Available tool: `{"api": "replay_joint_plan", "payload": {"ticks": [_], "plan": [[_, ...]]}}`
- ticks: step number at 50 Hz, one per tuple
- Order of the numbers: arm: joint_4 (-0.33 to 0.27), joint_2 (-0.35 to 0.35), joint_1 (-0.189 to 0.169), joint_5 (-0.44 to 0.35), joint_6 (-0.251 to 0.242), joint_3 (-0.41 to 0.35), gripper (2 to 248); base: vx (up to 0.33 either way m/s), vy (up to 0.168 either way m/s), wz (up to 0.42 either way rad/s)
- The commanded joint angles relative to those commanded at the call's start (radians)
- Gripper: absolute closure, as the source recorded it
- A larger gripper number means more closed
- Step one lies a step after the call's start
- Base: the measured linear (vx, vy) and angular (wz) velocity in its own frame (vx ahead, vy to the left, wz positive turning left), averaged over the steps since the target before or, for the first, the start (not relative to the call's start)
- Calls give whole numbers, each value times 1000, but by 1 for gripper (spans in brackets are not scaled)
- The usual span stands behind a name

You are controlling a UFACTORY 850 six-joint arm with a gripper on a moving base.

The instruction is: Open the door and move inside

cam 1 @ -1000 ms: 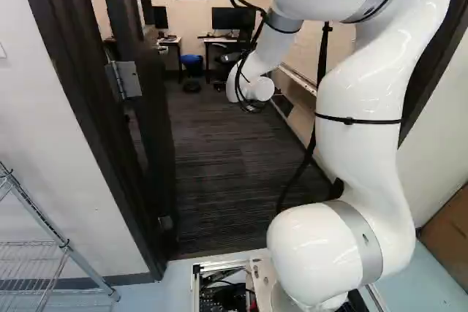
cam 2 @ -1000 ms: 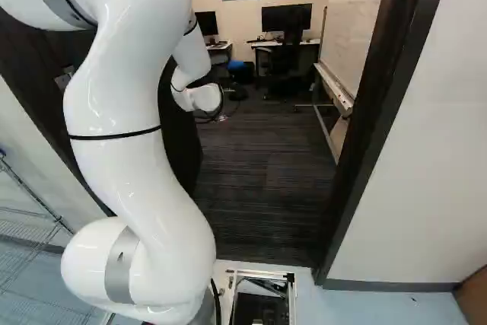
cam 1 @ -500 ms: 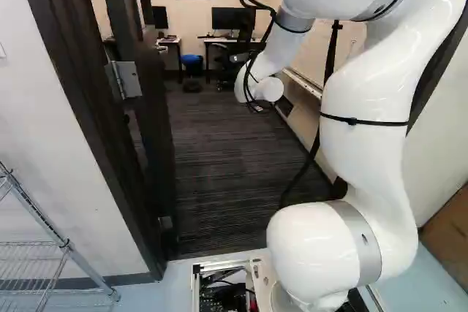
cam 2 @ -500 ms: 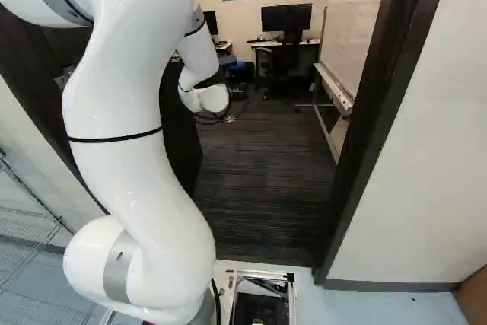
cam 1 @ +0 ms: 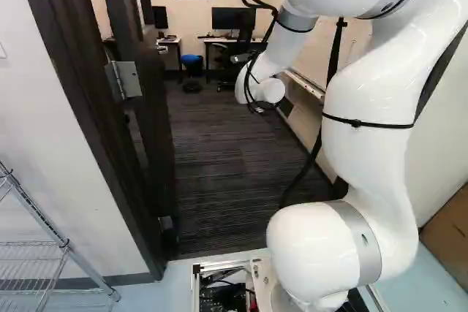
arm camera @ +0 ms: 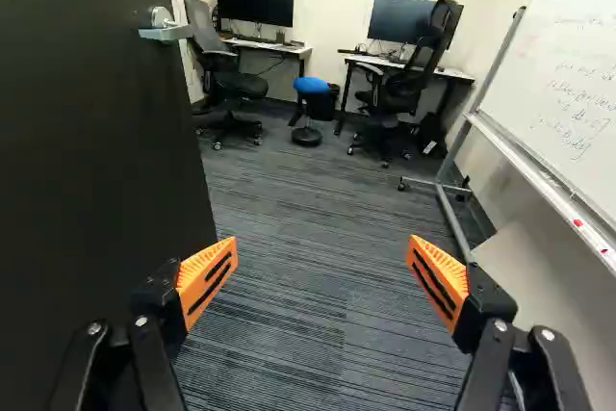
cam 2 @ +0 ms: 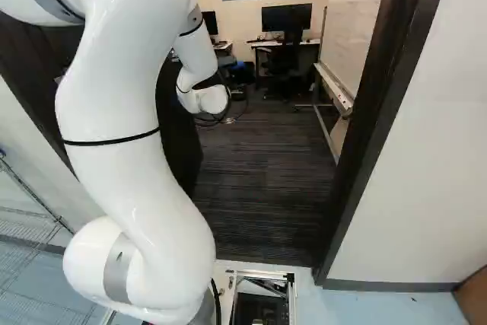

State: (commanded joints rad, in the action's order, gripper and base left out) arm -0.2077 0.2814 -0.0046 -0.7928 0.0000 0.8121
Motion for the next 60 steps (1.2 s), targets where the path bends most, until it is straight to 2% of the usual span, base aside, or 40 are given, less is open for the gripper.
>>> {"api": "replay_joint_plan", "payload": {"ticks": [30, 60], "plan": [[43, -116, 1, -17, 0, -150, 3, 0, 0, 0], [114, -307, 3, -44, 0, -397, 3, 0, 0, 0]]}}
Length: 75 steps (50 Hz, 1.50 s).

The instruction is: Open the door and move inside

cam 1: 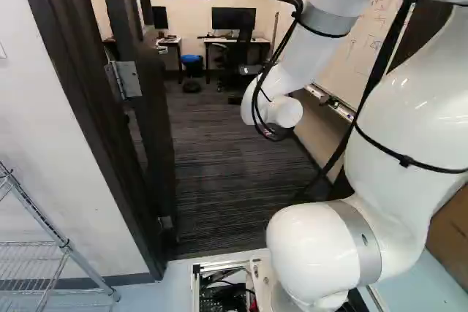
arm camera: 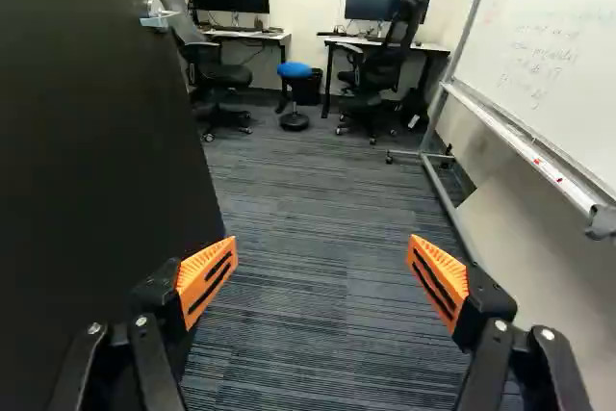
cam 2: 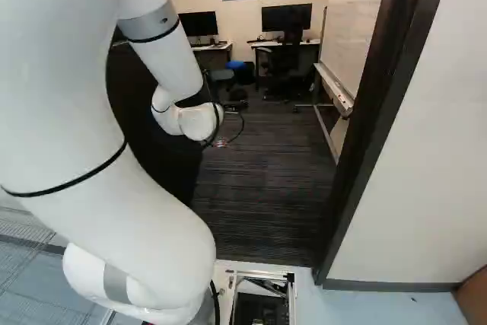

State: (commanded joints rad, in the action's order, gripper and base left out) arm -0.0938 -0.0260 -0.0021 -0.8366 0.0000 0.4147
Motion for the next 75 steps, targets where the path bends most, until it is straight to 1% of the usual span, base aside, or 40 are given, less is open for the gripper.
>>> {"api": "replay_joint_plan", "payload": {"ticks": [15, 36, 57, 75], "plan": [[34, -91, 1, -13, 0, -117, 3, 0, 0, 0], [68, -184, 2, -26, 0, -237, 3, 0, 0, 0], [88, -237, 2, -34, 0, -307, 3, 0, 0, 0], [94, -253, 2, -36, 0, -327, 3, 0, 0, 0]]}}
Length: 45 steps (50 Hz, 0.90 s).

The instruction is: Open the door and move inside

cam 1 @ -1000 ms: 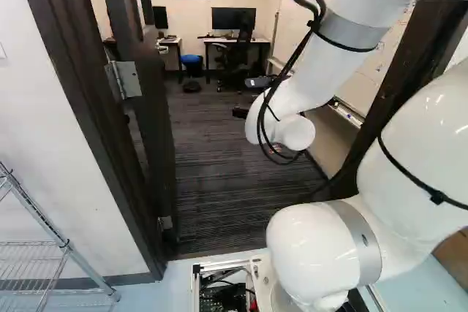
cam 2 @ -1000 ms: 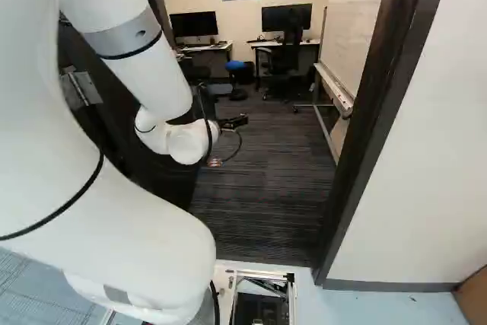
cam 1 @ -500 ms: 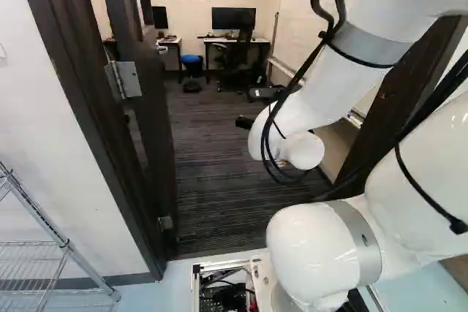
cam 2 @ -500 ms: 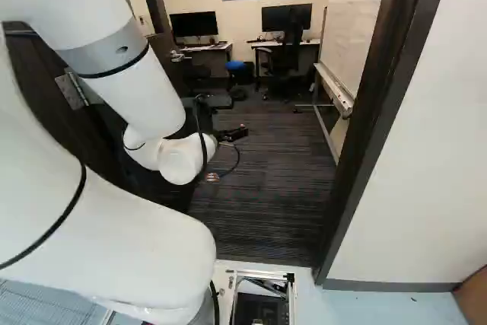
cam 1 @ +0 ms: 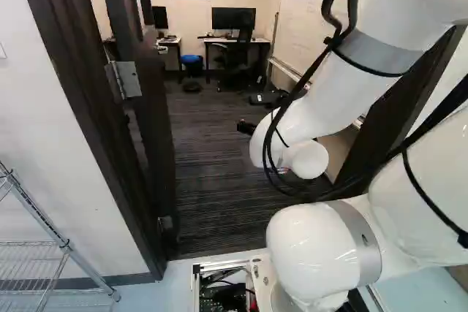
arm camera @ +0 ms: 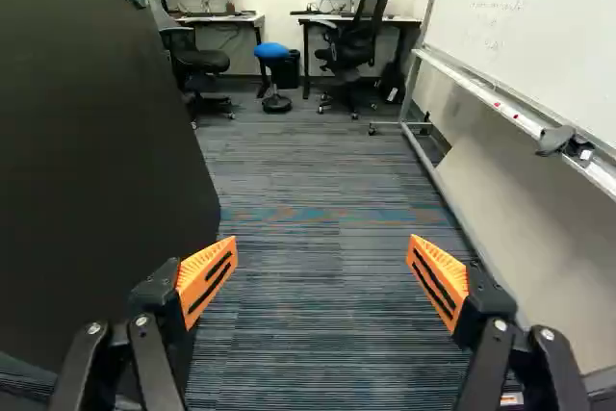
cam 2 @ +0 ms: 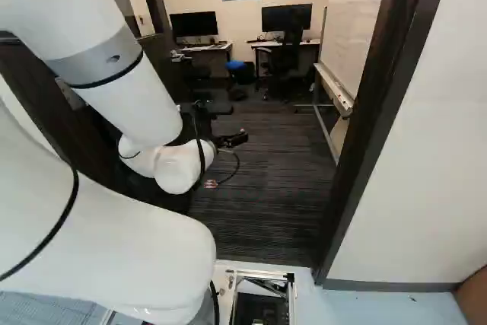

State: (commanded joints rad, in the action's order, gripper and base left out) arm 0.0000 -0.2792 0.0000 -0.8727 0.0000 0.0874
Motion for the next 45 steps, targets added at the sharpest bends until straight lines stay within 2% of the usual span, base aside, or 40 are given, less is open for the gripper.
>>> {"api": "replay_joint_plan", "payload": {"ticks": [23, 45], "plan": [[0, 0, 0, 0, 0, 0, 3, 41, 4, -1], [0, 0, 0, 0, 0, 0, 3, 147, 5, -6]]}}
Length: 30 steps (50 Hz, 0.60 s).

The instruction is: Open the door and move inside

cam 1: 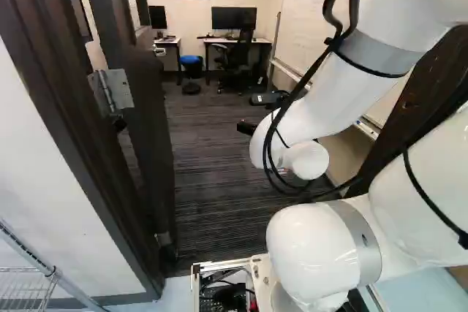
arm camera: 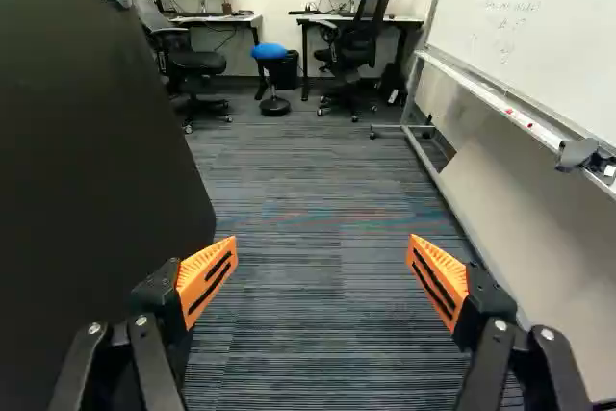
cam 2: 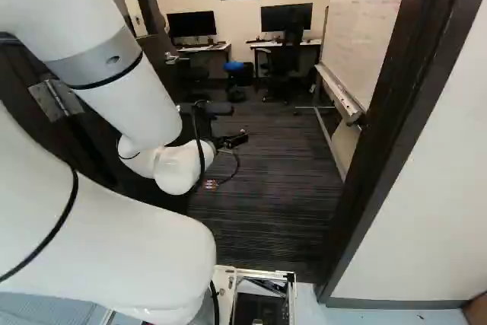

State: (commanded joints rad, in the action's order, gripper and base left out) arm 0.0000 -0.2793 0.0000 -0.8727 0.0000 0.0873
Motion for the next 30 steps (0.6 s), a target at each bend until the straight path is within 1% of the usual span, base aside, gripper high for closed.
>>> {"api": "replay_joint_plan", "payload": {"ticks": [30], "plan": [[0, 0, 0, 0, 0, 0, 3, 175, 5, -9]]}}
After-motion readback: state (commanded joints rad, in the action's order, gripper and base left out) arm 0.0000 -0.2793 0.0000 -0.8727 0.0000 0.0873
